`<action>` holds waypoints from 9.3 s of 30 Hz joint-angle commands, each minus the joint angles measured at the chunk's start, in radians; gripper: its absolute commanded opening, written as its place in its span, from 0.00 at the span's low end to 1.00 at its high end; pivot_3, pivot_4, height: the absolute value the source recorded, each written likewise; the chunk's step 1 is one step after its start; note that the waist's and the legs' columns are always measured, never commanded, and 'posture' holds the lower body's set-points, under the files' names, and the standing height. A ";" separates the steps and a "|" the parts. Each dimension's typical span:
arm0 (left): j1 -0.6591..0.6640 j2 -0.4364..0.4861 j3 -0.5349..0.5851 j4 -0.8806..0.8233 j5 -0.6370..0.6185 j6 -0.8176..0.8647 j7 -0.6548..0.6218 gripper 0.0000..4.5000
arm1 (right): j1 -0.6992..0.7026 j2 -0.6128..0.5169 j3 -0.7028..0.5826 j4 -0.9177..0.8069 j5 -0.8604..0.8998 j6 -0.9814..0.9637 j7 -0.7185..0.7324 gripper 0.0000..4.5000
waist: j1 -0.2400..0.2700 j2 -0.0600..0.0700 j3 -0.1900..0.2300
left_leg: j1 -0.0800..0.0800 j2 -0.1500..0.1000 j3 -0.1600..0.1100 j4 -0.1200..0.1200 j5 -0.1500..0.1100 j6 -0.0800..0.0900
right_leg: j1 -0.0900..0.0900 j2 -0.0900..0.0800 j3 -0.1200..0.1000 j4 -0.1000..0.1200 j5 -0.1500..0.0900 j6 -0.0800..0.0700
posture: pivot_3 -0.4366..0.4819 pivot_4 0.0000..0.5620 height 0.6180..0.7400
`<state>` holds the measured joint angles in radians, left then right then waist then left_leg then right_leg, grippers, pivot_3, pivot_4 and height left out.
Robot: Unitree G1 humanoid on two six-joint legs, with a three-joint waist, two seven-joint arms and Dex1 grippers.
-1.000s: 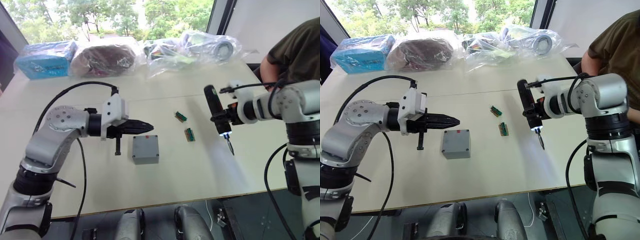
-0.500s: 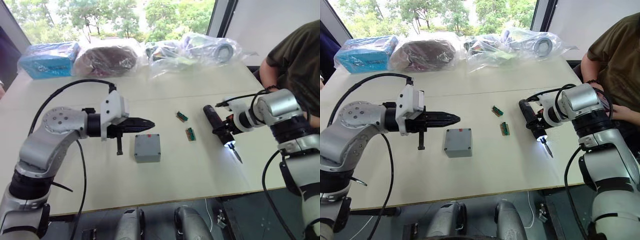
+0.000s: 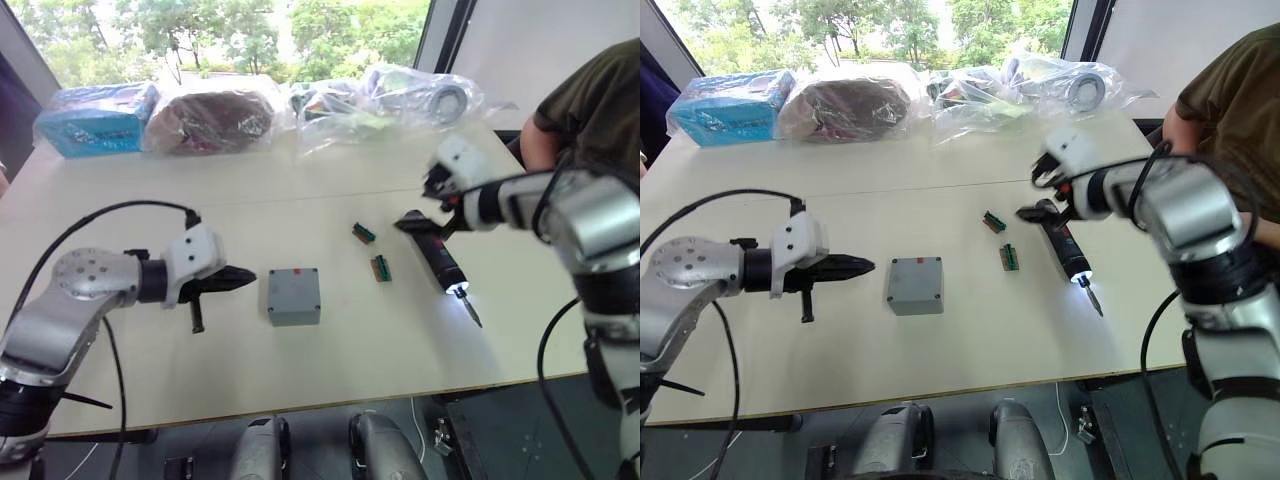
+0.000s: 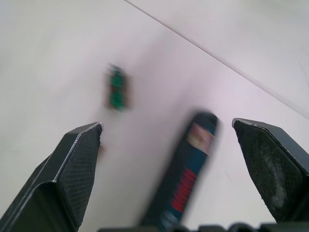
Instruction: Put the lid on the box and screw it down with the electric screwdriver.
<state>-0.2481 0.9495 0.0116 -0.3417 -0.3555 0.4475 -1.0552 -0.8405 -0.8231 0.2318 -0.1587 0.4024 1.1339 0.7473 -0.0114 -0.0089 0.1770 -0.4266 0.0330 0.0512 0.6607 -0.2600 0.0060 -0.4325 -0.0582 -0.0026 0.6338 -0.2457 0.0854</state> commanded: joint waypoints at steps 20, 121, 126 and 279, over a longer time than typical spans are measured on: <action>-0.193 -0.193 -0.215 0.264 0.168 -0.182 -0.058 0.00 | 0.270 0.301 0.136 -0.258 -0.016 -0.096 -0.073 0.02 | 0.001 -0.002 -0.001 | 0.001 -0.002 0.000 0.004 0.000 0.000 | 0.003 -0.003 0.000 0.001 0.000 0.001 | 0.48 0.27 1.00; -0.322 -0.201 -0.033 0.042 -0.055 0.085 0.004 0.00 | -0.079 0.497 -0.114 0.805 -0.288 -0.737 -0.140 0.51 | -0.005 -0.002 -0.001 | 0.003 -0.002 0.001 0.006 0.001 -0.002 | 0.001 -0.002 0.000 0.013 0.000 0.000 | 0.48 0.27 1.00; -0.324 -0.203 -0.035 0.040 -0.055 0.087 0.006 0.00 | -0.078 0.498 -0.119 0.814 -0.289 -0.737 -0.140 0.17 | -0.006 -0.002 -0.001 | 0.003 -0.002 0.001 0.006 0.001 -0.002 | 0.001 -0.002 0.000 0.013 0.000 0.000 | 0.48 0.27 1.00; -0.168 -0.189 -0.139 0.131 0.041 -0.101 -0.030 0.00 | -0.041 0.573 -0.328 -0.206 -0.038 -0.277 -0.001 0.41 | 0.010 -0.001 0.000 | -0.002 -0.002 0.001 0.007 0.001 -0.002 | -0.003 -0.003 0.000 0.014 0.000 -0.001 | 0.48 0.27 1.00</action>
<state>-0.3996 0.7706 -0.1203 -0.2250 -0.3293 0.3636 -1.0880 -0.9166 -0.2872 -0.0408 -0.2870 0.3440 0.9584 0.8112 -0.0016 -0.0097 0.1772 -0.4266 0.0311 0.0520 0.6679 -0.2586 0.0037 -0.4336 -0.0619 -0.0030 0.6477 -0.2458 0.0848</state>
